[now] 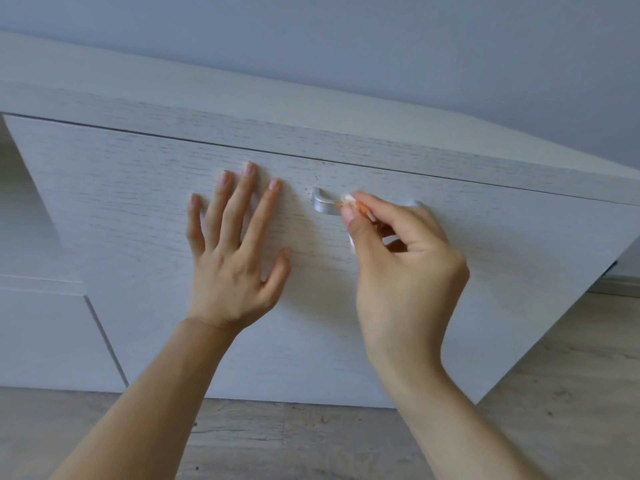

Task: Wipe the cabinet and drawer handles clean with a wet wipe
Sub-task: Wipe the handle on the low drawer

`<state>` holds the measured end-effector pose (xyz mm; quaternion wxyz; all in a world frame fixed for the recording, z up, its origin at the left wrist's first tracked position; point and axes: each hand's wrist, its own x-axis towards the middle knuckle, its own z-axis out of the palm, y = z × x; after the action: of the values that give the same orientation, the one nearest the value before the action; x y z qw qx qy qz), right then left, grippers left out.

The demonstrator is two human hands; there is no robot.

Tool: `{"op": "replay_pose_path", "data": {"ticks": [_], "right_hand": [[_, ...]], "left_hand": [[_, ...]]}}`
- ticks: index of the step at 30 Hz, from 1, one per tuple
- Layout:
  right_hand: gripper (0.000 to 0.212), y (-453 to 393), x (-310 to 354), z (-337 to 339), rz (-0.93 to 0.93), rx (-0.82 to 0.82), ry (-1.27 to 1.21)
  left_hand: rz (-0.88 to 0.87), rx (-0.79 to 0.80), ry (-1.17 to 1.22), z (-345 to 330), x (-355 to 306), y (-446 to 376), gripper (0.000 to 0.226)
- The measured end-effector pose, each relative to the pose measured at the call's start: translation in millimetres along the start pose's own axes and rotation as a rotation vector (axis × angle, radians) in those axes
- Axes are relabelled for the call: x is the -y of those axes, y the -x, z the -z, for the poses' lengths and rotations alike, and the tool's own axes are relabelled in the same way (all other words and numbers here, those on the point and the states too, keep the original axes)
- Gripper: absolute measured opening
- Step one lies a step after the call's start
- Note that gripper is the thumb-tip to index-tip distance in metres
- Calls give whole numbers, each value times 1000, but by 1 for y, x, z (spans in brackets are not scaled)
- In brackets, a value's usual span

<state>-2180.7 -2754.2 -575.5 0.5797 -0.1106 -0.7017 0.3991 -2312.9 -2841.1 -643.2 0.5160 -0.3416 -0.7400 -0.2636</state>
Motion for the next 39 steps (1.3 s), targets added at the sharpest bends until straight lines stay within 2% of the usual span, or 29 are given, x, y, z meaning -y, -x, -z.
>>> {"op": "replay_pose_path", "data": {"ticks": [4, 7, 12, 16, 23, 26, 30, 36, 39], "right_hand": [[7, 2, 10, -29, 12, 84, 48], [5, 4, 8, -37, 57, 13, 125], [4, -9, -3, -18, 71, -117, 83], [6, -13, -7, -6, 10, -96, -32], [8, 20, 2, -31, 14, 132, -116], [8, 31, 14, -52, -71, 290, -172], [8, 52, 30, -95, -247, 507, -231], [15, 109, 48, -176, -267, 709, -165], [13, 146, 59, -225, -309, 750, -130]], "left_hand": [[-53, 40, -23, 9, 9, 1, 63], [-45, 72, -6, 14, 11, 2, 63], [-15, 127, 7, 21, 9, 2, 64], [-12, 203, -7, 29, 11, 6, 64], [-5, 477, -93, 73, 43, 22, 66], [-11, 611, -154, 102, 74, 32, 66], [-55, 738, -243, 142, 135, 46, 67], [-177, 928, -275, 186, 240, 73, 68], [-112, 946, -231, 203, 294, 100, 69]]}}
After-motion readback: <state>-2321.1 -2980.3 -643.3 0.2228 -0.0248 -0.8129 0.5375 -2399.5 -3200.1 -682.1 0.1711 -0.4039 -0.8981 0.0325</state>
